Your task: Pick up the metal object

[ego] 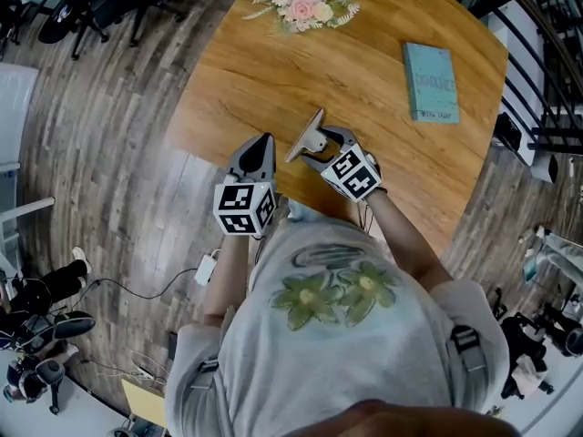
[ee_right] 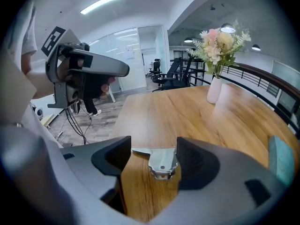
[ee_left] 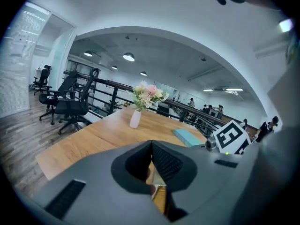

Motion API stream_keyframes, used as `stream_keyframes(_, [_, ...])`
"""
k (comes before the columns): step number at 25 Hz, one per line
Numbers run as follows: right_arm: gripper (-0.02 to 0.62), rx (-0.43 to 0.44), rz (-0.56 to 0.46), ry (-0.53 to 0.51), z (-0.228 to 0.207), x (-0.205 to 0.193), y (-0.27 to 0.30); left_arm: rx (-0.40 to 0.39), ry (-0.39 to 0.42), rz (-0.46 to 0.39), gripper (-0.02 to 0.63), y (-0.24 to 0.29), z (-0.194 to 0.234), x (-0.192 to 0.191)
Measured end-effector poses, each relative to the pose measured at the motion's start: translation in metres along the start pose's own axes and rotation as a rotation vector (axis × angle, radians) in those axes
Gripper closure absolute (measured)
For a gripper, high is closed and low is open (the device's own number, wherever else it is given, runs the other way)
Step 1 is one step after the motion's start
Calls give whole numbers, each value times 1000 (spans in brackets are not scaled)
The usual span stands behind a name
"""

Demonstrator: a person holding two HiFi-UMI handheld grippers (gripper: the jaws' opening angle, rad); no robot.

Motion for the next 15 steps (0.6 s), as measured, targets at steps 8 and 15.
stream_keyframes(8, [298, 7, 69, -15, -3, -12, 20, 3, -15, 36, 595, 9, 6, -8])
stream_keyframes(15, [290, -9, 127, -28, -6, -23, 36, 3, -21, 54, 597, 14, 10, -10])
Point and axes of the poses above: the fingertips, and each gripper's own axes: y forward along the fingers, z to its left, x out of its top, the point moved 6 cm from there along -y, backward along the fingers, and after that the axes turned 4 degrees about z, right-handed, at the moved point
